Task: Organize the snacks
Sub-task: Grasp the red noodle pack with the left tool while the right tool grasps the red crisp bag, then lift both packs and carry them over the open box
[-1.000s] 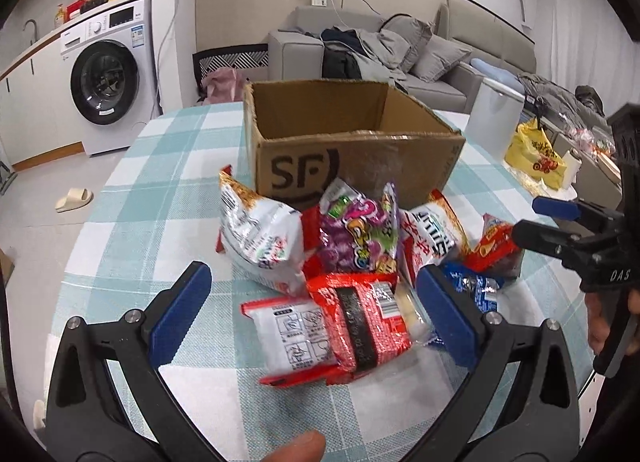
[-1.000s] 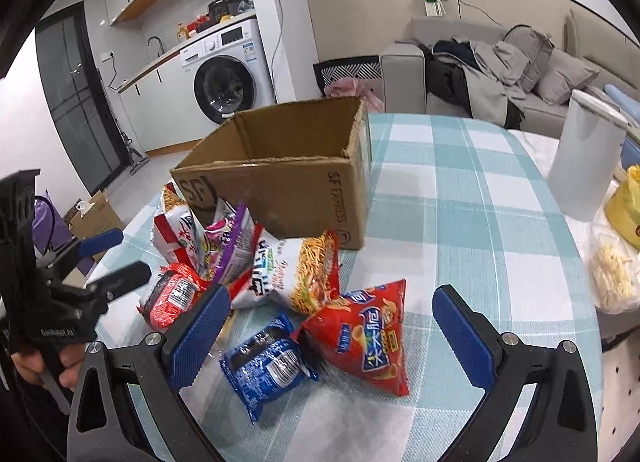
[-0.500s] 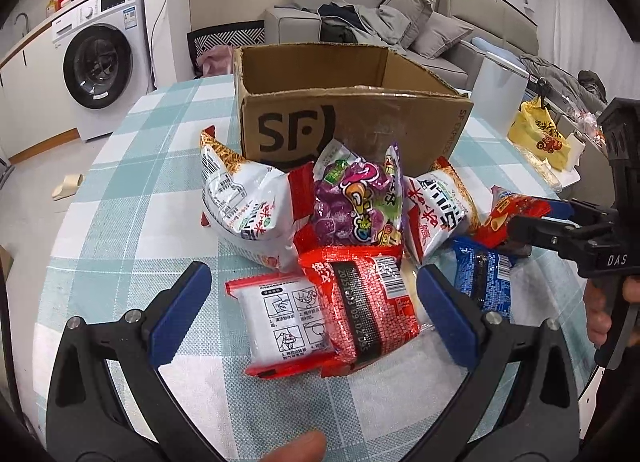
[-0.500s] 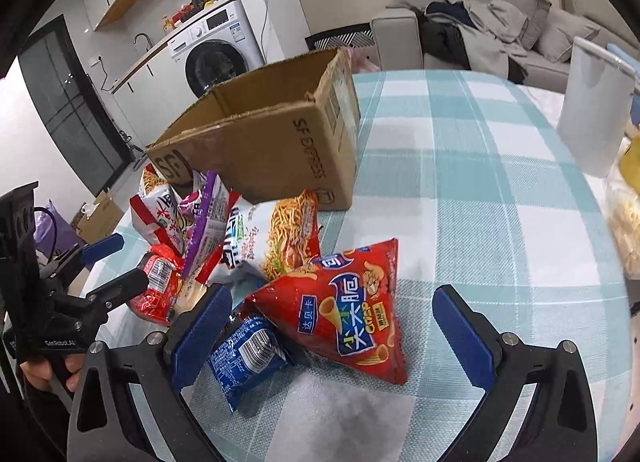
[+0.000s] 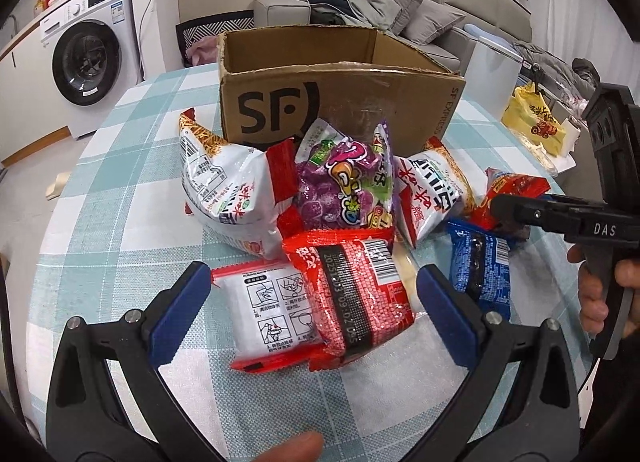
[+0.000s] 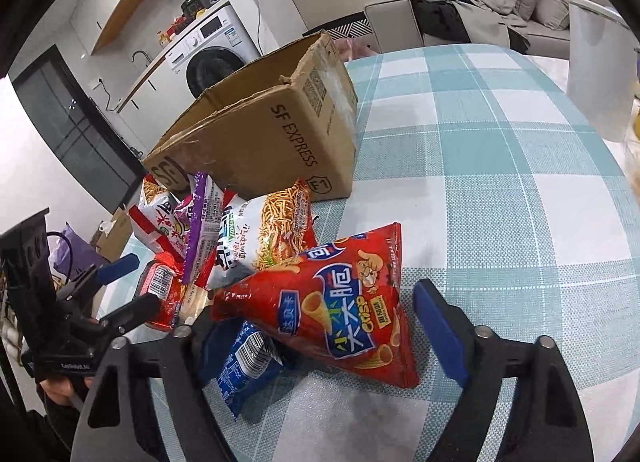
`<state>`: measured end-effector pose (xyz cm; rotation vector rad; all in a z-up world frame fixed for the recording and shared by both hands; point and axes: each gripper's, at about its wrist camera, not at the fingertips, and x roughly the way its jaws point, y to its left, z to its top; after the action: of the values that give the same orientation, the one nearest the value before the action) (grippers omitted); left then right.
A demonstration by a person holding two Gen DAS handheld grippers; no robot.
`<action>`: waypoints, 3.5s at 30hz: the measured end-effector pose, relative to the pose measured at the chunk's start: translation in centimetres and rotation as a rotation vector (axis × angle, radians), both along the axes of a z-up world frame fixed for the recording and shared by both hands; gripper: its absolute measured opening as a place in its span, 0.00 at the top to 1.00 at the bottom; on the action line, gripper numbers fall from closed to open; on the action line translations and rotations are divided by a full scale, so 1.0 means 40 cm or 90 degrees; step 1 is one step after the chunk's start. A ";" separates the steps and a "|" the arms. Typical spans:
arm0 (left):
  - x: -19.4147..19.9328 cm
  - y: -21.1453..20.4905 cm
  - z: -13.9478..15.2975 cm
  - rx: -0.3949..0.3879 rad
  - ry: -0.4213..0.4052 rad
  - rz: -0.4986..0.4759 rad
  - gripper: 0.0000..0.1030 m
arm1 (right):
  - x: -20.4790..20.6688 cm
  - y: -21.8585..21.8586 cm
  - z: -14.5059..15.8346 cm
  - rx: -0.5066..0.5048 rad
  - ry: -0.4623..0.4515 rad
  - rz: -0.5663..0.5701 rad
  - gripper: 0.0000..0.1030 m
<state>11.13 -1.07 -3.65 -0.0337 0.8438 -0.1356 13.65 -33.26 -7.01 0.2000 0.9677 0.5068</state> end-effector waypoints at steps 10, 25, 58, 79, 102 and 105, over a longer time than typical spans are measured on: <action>-0.002 -0.033 -0.009 0.012 0.018 -0.042 0.22 | 0.002 0.002 -0.008 0.009 0.010 0.004 0.20; -0.020 -0.033 -0.005 -0.020 0.009 -0.081 0.58 | -0.005 -0.012 0.012 0.017 -0.022 -0.008 0.43; -0.063 0.016 0.111 -0.069 -0.086 -0.051 0.59 | -0.072 -0.021 0.149 0.082 -0.136 -0.008 0.44; -0.038 0.036 0.268 -0.075 -0.170 -0.012 0.59 | -0.094 0.090 0.279 0.092 -0.208 0.049 0.44; 0.115 0.085 0.328 -0.085 -0.197 0.033 0.59 | 0.025 0.144 0.345 0.111 -0.196 0.020 0.44; 0.146 0.087 0.317 -0.089 -0.194 0.035 0.59 | 0.044 0.152 0.339 0.108 -0.189 0.015 0.44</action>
<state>16.98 2.43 9.03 -0.1630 0.5276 -0.1443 15.42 -27.17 6.55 0.2577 0.6380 0.6218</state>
